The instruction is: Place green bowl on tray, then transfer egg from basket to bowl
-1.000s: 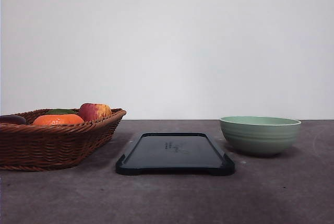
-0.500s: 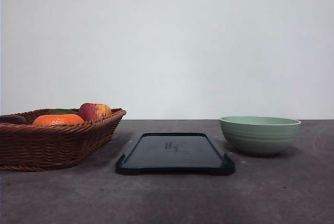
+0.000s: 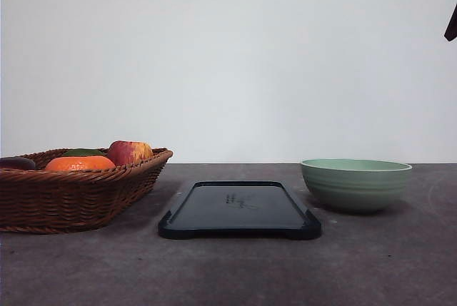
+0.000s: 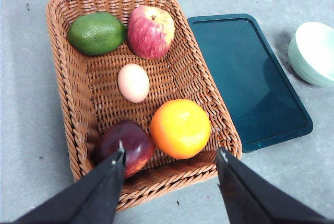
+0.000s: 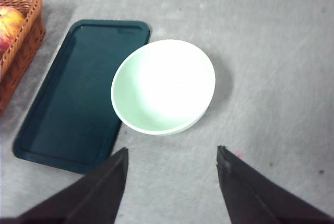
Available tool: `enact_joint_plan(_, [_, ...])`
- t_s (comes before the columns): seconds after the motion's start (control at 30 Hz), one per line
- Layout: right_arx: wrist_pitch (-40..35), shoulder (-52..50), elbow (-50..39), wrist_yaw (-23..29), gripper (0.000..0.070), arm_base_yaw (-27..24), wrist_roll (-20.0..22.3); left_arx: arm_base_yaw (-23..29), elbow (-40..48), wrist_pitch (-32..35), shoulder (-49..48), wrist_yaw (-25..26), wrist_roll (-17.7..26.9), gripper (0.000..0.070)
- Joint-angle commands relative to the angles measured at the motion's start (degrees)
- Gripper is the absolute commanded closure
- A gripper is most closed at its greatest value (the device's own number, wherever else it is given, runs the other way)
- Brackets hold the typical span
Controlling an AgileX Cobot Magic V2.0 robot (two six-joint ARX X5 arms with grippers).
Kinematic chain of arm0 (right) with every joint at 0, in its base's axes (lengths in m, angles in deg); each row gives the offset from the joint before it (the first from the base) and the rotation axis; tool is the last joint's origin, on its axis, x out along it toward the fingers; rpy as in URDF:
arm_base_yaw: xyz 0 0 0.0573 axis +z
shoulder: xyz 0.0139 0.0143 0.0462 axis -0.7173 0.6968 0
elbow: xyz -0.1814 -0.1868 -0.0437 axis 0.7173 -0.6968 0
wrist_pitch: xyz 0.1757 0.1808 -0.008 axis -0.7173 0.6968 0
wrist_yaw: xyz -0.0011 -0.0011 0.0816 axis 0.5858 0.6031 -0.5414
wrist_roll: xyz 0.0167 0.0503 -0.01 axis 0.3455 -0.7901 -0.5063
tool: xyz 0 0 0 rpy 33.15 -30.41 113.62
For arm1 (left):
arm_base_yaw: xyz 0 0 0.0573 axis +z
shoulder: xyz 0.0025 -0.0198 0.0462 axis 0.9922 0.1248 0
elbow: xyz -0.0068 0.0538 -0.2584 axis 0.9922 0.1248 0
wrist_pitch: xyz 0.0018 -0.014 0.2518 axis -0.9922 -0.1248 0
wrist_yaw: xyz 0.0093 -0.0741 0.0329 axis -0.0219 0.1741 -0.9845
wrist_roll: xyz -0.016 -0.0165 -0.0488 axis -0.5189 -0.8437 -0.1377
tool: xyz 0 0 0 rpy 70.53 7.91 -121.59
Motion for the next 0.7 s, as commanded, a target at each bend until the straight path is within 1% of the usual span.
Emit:
enact_joint_plan(0.0, [0.5, 2.1, 2.4, -0.1, 0.0359, 0.2, -2.6, -0.1, -1.3, 0.6, 0.3, 0.4, 0.5, 0.035])
enact_joint_plan(0.3, [9.4, 17.9, 14.0, 0.0, 0.0361, 0.1, -2.2, -0.1, -1.3, 0.5, 0.3, 0.4, 0.5, 0.0349])
enact_joint_plan(0.37, [10.6, 21.8, 16.5, -0.1, 0.0361, 0.1, -1.4, -0.1, -1.3, 0.5, 0.3, 0.4, 0.5, 0.0349])
enact_joint_plan(0.67, [11.0, 36.3, 24.8, 0.6, 0.0362, 0.1, 1.7, -0.1, -1.3, 0.3, 0.3, 0.4, 0.3, 0.0349])
